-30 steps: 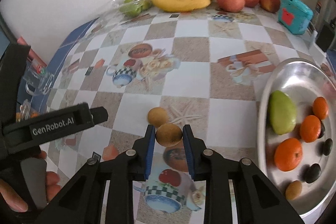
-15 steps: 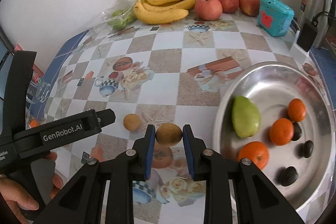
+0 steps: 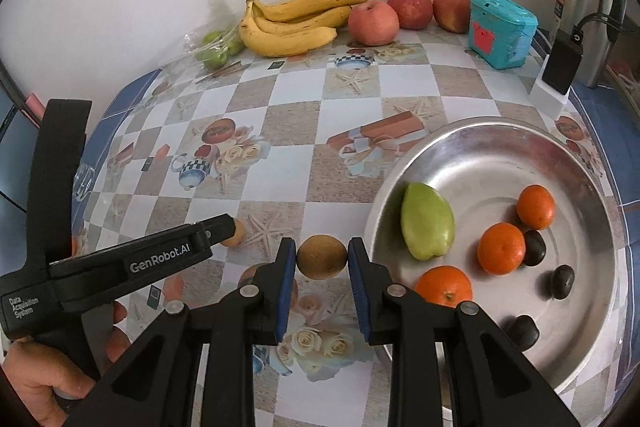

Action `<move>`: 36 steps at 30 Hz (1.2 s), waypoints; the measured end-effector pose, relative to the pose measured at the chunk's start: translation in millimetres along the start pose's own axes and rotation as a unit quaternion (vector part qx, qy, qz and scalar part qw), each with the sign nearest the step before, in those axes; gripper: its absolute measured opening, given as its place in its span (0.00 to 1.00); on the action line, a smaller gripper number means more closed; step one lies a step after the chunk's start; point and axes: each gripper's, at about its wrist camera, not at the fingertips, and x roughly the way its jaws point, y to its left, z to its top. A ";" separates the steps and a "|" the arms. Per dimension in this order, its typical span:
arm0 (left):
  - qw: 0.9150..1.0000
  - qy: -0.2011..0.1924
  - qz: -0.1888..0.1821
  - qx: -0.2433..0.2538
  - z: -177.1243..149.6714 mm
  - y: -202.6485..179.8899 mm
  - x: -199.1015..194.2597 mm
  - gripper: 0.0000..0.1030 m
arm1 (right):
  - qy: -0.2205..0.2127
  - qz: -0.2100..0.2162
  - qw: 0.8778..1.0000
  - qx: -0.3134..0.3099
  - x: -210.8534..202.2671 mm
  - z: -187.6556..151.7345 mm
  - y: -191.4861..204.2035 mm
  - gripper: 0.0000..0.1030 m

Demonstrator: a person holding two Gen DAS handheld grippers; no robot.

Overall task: Organize fruits
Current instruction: 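Close the left tool on the other small brown fruit while the right holds its fruit, then carry both small brown fruits over the steel plate with both tools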

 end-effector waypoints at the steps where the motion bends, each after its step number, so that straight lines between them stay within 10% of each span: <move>1: 1.000 0.000 -0.003 0.000 -0.6 -0.3 0.0 0.35 | 0.000 0.000 1.000 0.001 -0.3 0.1 -1.0 0.27; 36: 0.999 -0.039 -0.012 0.004 5.5 -7.1 -17.0 0.23 | -0.006 0.008 1.000 0.012 -7.1 0.8 -7.4 0.27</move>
